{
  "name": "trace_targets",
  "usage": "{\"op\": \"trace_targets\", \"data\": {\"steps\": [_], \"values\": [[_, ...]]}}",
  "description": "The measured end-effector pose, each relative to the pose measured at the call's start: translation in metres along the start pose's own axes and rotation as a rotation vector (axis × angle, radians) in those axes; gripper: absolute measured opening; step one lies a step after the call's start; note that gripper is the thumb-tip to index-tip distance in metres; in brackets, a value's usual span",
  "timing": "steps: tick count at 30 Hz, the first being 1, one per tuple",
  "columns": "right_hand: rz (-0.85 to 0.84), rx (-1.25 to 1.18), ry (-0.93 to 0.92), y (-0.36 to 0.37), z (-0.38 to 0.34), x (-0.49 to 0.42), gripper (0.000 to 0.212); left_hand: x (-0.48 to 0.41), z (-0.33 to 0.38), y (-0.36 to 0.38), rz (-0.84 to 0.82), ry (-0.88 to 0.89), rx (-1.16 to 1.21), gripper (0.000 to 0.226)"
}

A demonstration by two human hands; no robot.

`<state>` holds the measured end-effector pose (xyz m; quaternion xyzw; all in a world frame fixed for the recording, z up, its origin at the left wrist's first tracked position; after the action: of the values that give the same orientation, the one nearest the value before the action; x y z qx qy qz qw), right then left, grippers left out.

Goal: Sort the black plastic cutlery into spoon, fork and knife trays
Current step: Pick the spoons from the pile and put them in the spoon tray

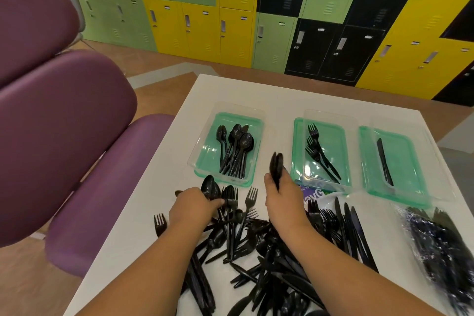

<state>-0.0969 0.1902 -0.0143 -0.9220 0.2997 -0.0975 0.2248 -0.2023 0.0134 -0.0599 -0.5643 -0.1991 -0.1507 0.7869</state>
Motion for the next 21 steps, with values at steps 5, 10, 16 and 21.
{"op": "trace_targets", "data": {"steps": [5,10,16,21], "values": [[-0.122,0.088,-0.036,0.012,-0.006,0.004,0.012,0.003,0.002,0.007,-0.066,-0.081,-0.130,0.047],[-0.146,0.098,0.008,0.010,0.001,0.008,0.015,0.007,0.006,0.018,-0.129,-0.113,-0.125,0.035],[-0.146,0.090,0.017,0.000,0.003,0.010,0.018,0.014,0.009,0.021,-0.157,-0.102,-0.099,0.039],[-0.166,0.018,0.031,-0.008,0.006,0.014,0.021,0.022,0.012,0.010,-0.131,0.046,0.104,0.021]]}}
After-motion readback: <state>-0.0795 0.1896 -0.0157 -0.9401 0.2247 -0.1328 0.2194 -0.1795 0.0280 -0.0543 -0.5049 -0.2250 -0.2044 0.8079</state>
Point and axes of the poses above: each hand's wrist, its own x-axis away from the middle knuckle, its own y-axis out of the palm, z = x × y, the point moved 6 cm from there along -x, towards the middle knuckle, and after that the axes turned 7 degrees about -y, right-handed, at the moved point
